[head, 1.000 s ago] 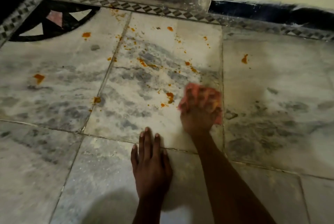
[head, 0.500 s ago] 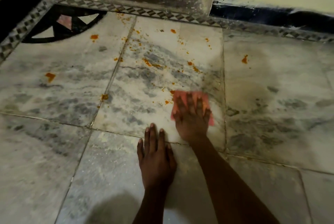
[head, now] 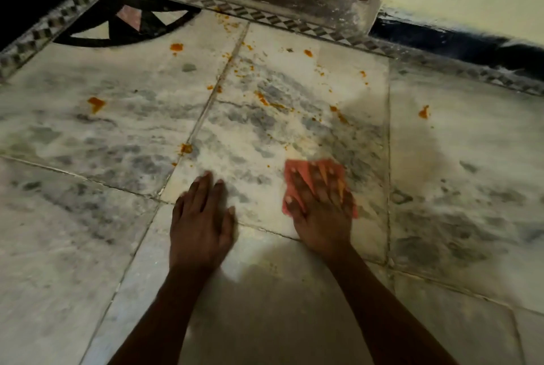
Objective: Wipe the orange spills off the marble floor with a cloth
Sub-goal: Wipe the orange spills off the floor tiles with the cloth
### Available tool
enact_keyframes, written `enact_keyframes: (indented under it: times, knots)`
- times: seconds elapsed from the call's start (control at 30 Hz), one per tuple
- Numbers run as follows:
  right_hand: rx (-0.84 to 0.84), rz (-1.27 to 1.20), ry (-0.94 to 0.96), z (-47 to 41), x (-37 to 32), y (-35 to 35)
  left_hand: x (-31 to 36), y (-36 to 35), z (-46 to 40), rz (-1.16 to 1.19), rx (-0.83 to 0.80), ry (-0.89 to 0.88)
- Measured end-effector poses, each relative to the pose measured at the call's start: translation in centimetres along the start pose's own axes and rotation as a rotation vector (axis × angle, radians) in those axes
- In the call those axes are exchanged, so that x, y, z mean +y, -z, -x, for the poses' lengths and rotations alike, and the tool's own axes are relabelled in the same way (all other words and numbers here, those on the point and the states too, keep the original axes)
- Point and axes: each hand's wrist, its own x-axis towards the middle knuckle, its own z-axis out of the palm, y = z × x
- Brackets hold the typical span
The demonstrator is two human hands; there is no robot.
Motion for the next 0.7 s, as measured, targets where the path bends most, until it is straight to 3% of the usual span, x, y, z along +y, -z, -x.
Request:
enact_keyframes:
  times: [0.1, 0.17, 0.23, 0.33, 0.4, 0.47, 0.53, 0.63, 0.7]
  knots:
    - [0.031, -0.021, -0.186, 1.2, 2.8, -0.2, 0.4, 0.0, 0.1, 0.019, 0.012, 0.015]
    - [0.161, -0.027, -0.457, -3.4, 1.7, -0.9, 0.0, 0.0, 0.0, 0.014, 0.019, 0.007]
    - [0.114, -0.058, -0.538, -9.0, -1.3, -1.6, -0.2, -0.2, -0.1, 0.007, 0.026, 0.003]
    - [-0.029, -0.068, -0.238, -10.9, -5.9, -2.7, -0.2, -0.2, -0.3, -0.012, 0.010, 0.010]
    - [-0.026, -0.016, 0.027, -6.5, -6.7, -2.6, -0.1, 0.3, -0.5, -0.016, -0.010, 0.023]
    - [-0.056, 0.009, 0.162, -1.2, -4.6, -1.5, 0.1, 0.8, -0.6, -0.008, -0.040, 0.040]
    - [-0.104, 0.004, 0.028, -0.6, -1.3, -0.8, 0.1, 0.8, -0.7, 0.000, -0.061, 0.057]
    - [0.067, -0.030, -0.417, -7.2, -2.3, -1.8, 0.0, 0.5, -0.7, 0.001, -0.066, 0.066]
    - [0.047, -0.083, -0.440, -12.1, -6.2, -2.4, -0.1, 0.4, -0.7, -0.004, -0.061, 0.061]
